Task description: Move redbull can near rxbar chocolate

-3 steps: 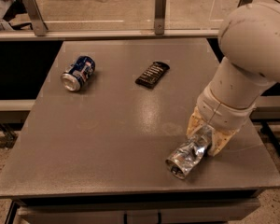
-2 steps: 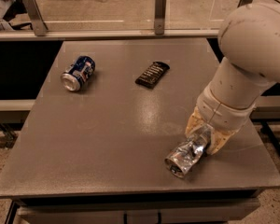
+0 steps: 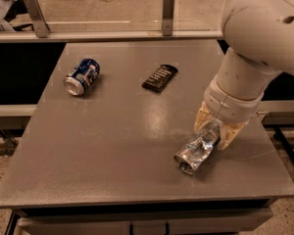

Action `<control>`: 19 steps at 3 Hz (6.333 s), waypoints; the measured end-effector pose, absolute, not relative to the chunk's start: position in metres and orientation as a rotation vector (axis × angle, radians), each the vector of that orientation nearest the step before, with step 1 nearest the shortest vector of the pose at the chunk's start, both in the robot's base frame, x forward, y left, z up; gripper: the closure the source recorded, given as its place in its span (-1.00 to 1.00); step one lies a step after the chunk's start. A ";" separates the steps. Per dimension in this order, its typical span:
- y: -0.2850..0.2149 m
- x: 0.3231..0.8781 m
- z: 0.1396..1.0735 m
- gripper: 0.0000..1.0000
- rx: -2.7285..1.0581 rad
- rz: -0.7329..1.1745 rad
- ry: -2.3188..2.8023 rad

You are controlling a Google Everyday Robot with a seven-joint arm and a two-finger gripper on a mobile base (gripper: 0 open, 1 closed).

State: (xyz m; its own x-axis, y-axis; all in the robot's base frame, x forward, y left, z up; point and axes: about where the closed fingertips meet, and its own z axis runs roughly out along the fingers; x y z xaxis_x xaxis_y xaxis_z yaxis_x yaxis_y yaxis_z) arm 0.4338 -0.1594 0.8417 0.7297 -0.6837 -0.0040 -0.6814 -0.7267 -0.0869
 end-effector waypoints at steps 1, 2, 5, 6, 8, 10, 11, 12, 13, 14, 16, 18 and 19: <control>-0.174 0.468 0.856 1.00 -2.800 -0.093 1.099; -0.183 0.498 0.873 1.00 -2.716 -0.164 1.025; -0.190 0.577 0.884 1.00 -2.389 -0.409 0.815; -0.190 0.577 0.884 1.00 -2.389 -0.409 0.816; -0.178 0.603 0.894 1.00 -2.311 -0.403 0.731; -0.158 0.654 0.905 0.63 -2.298 -0.421 0.698; -0.159 0.669 0.884 0.16 -2.319 -0.367 0.730; -0.154 0.675 0.860 -0.30 -2.311 -0.270 0.733; -0.152 0.675 0.856 -0.77 -2.312 -0.260 0.731; -0.150 0.676 0.854 -1.00 -2.313 -0.255 0.729; -0.150 0.676 0.862 -1.00 -2.314 -0.255 0.729; -0.150 0.676 0.865 -1.00 -2.314 -0.255 0.729; -0.150 0.676 0.866 -0.66 -2.314 -0.256 0.729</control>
Offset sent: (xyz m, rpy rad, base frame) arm 0.1058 -0.0350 0.0577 0.2160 -0.2601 0.0687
